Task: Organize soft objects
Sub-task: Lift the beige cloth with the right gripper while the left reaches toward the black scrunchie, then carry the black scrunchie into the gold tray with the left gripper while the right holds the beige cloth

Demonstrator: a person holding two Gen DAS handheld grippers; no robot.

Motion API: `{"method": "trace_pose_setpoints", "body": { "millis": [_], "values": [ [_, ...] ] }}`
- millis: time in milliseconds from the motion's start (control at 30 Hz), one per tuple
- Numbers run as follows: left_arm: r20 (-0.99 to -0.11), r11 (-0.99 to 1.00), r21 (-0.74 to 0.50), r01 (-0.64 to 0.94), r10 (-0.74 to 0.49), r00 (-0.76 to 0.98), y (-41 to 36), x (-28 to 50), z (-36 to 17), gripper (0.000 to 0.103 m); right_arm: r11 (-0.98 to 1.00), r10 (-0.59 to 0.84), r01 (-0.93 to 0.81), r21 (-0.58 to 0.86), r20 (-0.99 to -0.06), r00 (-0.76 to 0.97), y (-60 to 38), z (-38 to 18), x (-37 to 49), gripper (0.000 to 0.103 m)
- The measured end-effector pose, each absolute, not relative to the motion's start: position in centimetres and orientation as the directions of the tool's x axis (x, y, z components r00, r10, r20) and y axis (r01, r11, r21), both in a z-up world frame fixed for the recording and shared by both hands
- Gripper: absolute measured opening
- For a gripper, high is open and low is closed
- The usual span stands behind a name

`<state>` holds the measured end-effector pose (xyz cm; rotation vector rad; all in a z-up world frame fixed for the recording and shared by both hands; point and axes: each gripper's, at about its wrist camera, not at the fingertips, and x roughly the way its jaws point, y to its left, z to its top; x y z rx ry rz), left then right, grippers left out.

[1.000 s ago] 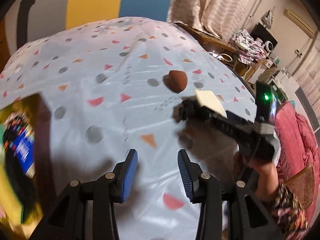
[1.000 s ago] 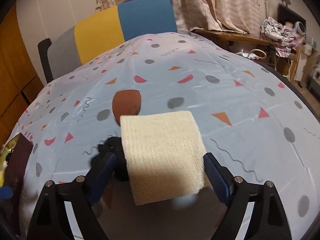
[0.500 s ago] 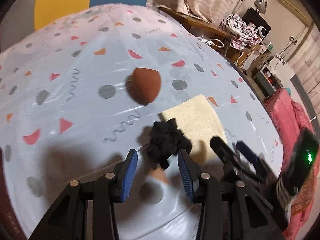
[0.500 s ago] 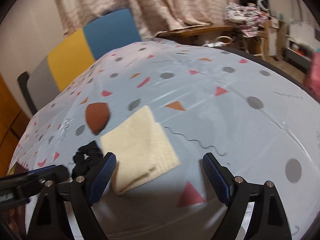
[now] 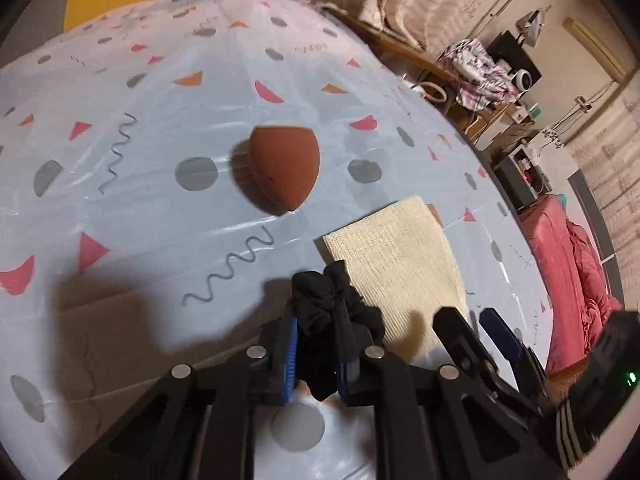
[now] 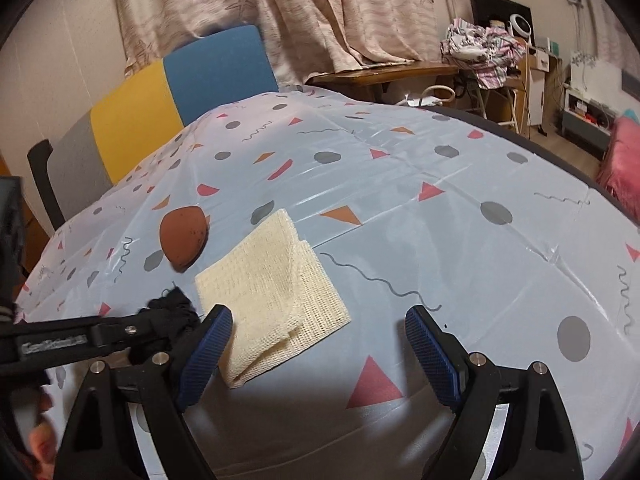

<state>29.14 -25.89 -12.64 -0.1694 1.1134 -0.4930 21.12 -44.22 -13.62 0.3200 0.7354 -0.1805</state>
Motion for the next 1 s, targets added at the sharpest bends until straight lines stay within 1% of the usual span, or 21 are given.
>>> {"method": "trace_pose_setpoints", "body": {
  "millis": [233,333,400,600,733,900,1000],
  "values": [
    [-0.782,0.872,-0.429,0.236,-0.489,0.387,-21.7,26.5,-10.5,0.014,0.952,-0.050,0.246,0.182,-0.701,0.711,-43.4,-13.8,21.6,0.089],
    [-0.772,0.878,-0.424,0.222,-0.479,0.418,-19.5,24.8,-9.2,0.014,0.952,-0.046,0.246,0.180,-0.714,0.699,-43.4,-14.0,21.8,0.093],
    [-0.766,0.882,-0.418,0.218,-0.471,0.437,-18.1,23.7,-8.4,0.014,0.951,-0.037,0.247,0.186,-0.725,0.688,-43.5,-14.2,21.9,0.093],
    [-0.749,0.900,-0.393,0.188,-0.432,0.502,-11.6,19.4,-5.1,0.014,0.952,-0.047,0.255,0.171,-0.740,0.671,-43.4,-14.4,22.0,0.095],
    [-0.739,0.918,-0.369,0.143,-0.383,0.554,-6.6,16.6,-3.6,0.014,0.957,-0.064,0.254,0.142,-0.749,0.660,-43.1,-14.4,22.3,0.097],
    [-0.743,0.928,-0.369,0.051,-0.328,0.584,-1.2,14.1,-3.5,0.014,0.963,-0.081,0.247,0.110,-0.754,0.651,-42.6,-14.3,22.4,0.098],
    [-0.764,0.933,-0.360,-0.001,-0.294,0.574,1.5,12.8,-4.3,0.014,0.969,-0.091,0.235,0.083,-0.760,0.643,-42.2,-14.1,22.7,0.098]
  ]
}}
